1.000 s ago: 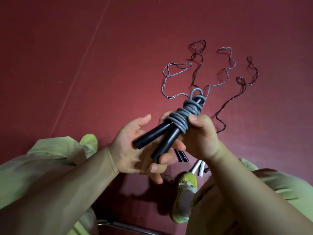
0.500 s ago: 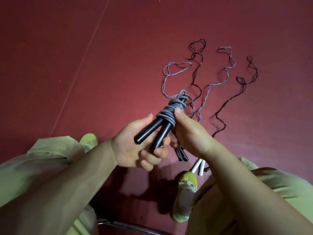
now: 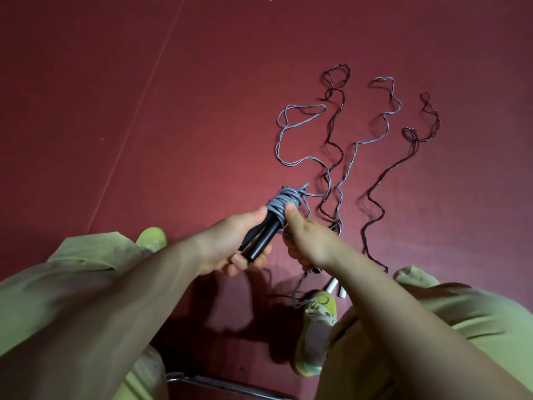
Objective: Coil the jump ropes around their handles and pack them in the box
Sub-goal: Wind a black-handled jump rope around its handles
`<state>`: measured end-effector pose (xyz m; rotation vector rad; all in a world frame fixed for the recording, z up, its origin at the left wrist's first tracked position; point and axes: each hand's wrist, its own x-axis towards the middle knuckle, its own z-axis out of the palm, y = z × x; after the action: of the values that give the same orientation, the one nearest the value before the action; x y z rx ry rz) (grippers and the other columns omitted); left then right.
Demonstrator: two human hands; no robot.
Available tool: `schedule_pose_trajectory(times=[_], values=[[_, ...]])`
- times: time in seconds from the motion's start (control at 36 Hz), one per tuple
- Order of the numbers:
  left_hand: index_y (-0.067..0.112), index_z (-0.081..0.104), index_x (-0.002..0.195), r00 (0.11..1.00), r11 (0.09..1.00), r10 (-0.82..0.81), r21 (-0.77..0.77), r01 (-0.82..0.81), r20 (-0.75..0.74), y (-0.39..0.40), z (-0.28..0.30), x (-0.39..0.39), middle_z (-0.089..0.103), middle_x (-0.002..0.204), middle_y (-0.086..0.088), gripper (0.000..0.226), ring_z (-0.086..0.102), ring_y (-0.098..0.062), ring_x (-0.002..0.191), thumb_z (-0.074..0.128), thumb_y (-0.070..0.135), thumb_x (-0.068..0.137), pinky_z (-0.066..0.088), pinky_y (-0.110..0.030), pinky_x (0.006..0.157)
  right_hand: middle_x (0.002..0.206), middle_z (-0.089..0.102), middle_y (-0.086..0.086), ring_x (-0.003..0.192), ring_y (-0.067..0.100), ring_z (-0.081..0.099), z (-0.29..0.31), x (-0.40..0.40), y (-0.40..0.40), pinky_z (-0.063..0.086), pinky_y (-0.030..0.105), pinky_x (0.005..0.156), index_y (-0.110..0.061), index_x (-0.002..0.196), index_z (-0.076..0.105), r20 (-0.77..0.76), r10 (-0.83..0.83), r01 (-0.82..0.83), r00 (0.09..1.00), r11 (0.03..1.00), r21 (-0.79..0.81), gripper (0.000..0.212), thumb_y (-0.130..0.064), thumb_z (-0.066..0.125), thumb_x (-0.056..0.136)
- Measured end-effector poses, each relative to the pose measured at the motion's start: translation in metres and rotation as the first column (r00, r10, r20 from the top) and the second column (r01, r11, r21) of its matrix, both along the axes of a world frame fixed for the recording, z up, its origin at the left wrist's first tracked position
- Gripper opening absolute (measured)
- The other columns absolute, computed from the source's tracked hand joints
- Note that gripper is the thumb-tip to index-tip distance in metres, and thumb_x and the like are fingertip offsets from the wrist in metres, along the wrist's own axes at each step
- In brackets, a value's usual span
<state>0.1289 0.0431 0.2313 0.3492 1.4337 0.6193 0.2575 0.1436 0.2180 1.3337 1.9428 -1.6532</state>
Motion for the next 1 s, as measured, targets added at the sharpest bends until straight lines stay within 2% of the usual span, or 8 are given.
schedule_pose_trajectory(times=[0.11,0.25,0.42,0.53,0.61,0.83,0.92,1.0], values=[[0.016,0.059,0.082,0.966,0.994,-0.107,0.008,0.112,-0.237,-0.001,-0.002,0.002,0.055,0.062,0.002,0.059,0.031,-0.007,0.043,0.025,0.063,0.094,0.026,-0.023,0.047,0.042,0.035,-0.009,0.037,0.011,0.028,0.002,0.0,-0.002,0.023,0.022,0.044,-0.018,0.061,0.04,0.051,0.018,-0.015,0.999,0.998,-0.06,0.067,-0.068,0.01,0.094],[0.022,0.056,0.082,0.894,0.979,-0.186,0.004,0.206,-0.407,0.0,-0.007,0.001,0.053,0.071,0.001,0.047,0.044,-0.015,0.063,0.035,0.063,0.092,0.035,-0.029,0.064,0.054,0.04,-0.005,0.04,0.011,0.031,-0.001,0.0,-0.003,0.024,0.023,0.045,-0.014,0.074,0.055,0.083,0.003,0.005,0.997,0.996,-0.085,0.079,-0.079,0.011,0.086],[0.015,0.059,0.08,0.871,0.975,-0.02,0.182,0.124,-0.491,0.002,-0.018,-0.005,0.05,0.068,0.004,0.075,0.045,-0.018,0.066,0.04,0.081,0.049,0.033,-0.034,0.067,0.053,0.038,-0.005,0.044,0.012,0.026,0.003,-0.003,0.001,0.021,0.025,0.047,-0.012,0.071,0.058,-0.035,-0.179,0.17,0.983,0.968,-0.184,0.076,-0.079,0.024,0.086],[0.024,0.059,0.074,0.904,0.969,0.074,0.244,0.035,-0.421,0.001,-0.02,-0.007,0.047,0.06,0.014,0.051,0.043,-0.011,0.062,0.057,0.071,0.053,0.031,-0.031,0.062,0.054,0.043,-0.002,0.045,0.014,0.029,0.007,-0.004,0.001,0.022,0.027,0.047,-0.012,0.071,0.059,-0.071,-0.252,0.228,0.965,0.943,-0.242,0.065,-0.073,0.04,0.085],[0.024,0.059,0.076,0.908,0.961,0.116,0.277,0.0,-0.403,0.0,-0.023,-0.007,0.047,0.057,0.016,0.052,0.042,-0.01,0.059,0.063,0.069,0.048,0.03,-0.03,0.06,0.056,0.043,0.001,0.045,0.014,0.03,0.008,-0.005,0.0,0.022,0.028,0.048,-0.016,0.069,0.054,-0.114,-0.296,0.265,0.948,0.937,-0.226,0.048,-0.059,0.045,0.09],[0.02,0.055,0.083,0.954,0.954,-0.006,0.286,0.095,-0.299,0.001,-0.016,-0.006,0.057,0.06,0.012,0.039,0.053,-0.006,0.056,0.073,0.048,0.062,0.04,-0.026,0.062,0.059,0.027,0.005,0.055,0.019,0.018,0.009,-0.004,-0.002,0.014,0.037,0.056,-0.015,0.07,0.039,-0.352,-0.34,0.295,0.872,0.939,-0.178,0.025,-0.039,0.048,0.067],[0.021,0.058,0.089,0.993,0.96,-0.067,0.266,0.089,-0.093,0.0,-0.001,-0.004,0.061,0.061,0.013,0.022,0.055,0.002,0.053,0.067,0.039,0.083,0.045,-0.024,0.067,0.068,0.03,0.011,0.056,0.021,0.025,0.006,0.001,-0.001,0.019,0.032,0.053,-0.011,0.082,0.046,-0.446,-0.357,0.282,0.821,0.932,-0.227,0.044,-0.045,0.053,0.055],[0.017,0.065,0.098,0.969,0.98,-0.081,0.198,0.033,0.235,-0.002,0.008,-0.008,0.072,0.083,-0.003,0.051,0.066,-0.014,0.073,0.057,0.062,0.076,0.053,-0.039,0.076,0.062,0.04,0.012,0.052,0.022,0.035,0.005,0.004,0.0,0.024,0.033,0.051,-0.006,0.079,0.05,-0.537,-0.358,0.186,0.764,0.919,-0.348,0.046,-0.043,0.055,0.052]])
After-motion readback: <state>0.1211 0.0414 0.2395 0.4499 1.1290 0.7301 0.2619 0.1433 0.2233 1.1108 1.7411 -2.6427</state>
